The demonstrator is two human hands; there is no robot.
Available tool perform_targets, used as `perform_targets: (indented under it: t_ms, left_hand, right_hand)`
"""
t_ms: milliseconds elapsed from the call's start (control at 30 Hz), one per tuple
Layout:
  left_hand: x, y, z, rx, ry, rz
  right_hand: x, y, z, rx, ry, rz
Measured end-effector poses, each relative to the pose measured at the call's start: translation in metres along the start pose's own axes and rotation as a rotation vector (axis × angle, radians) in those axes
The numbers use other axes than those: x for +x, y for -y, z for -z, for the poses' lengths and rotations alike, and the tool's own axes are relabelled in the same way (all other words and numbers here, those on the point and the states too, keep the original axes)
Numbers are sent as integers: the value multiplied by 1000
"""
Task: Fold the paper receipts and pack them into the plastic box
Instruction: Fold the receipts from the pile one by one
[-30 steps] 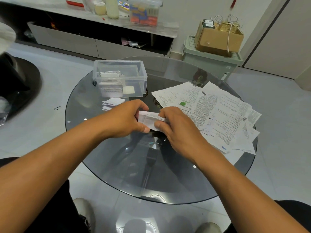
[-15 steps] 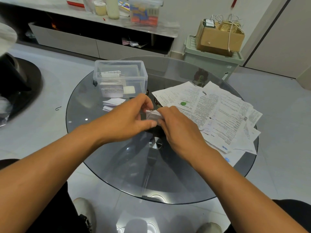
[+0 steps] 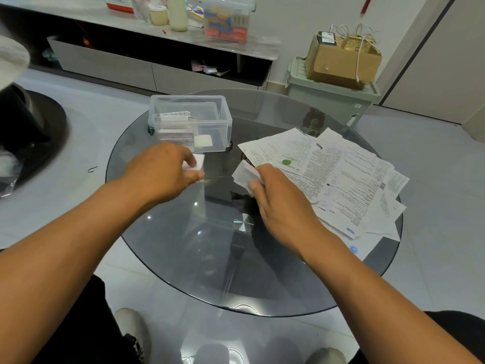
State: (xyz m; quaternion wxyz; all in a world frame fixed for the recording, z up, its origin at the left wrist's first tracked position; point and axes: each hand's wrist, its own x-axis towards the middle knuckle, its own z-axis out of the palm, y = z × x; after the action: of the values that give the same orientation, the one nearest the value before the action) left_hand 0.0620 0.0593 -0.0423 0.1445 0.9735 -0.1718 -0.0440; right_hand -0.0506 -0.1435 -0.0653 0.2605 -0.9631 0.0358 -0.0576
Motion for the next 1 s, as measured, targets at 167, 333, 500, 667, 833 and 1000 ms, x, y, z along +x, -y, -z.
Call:
perform_targets:
  t_ms: [167, 333, 500, 667, 833, 1000]
  left_hand:
    - [-4, -7, -5, -313, 124, -18]
    - [-5, -12, -10, -307, 145, 4]
    - [-4, -16, -10, -353, 214, 27]
    - [-2, -15, -18, -362, 21, -74]
    - [4, -20, -20, -170, -25, -331]
    - [-5, -30, -24, -261, 113, -400]
  right_hand:
    - [1, 1, 2, 175, -51, -49]
    - [3, -2, -2, 184, -59, -71]
    - [5, -7, -2, 338, -80, -95]
    - [6, -6, 1, 376, -89, -33]
    - [6, -10, 6, 37, -86, 175]
    - [10, -16, -2, -131, -85, 201]
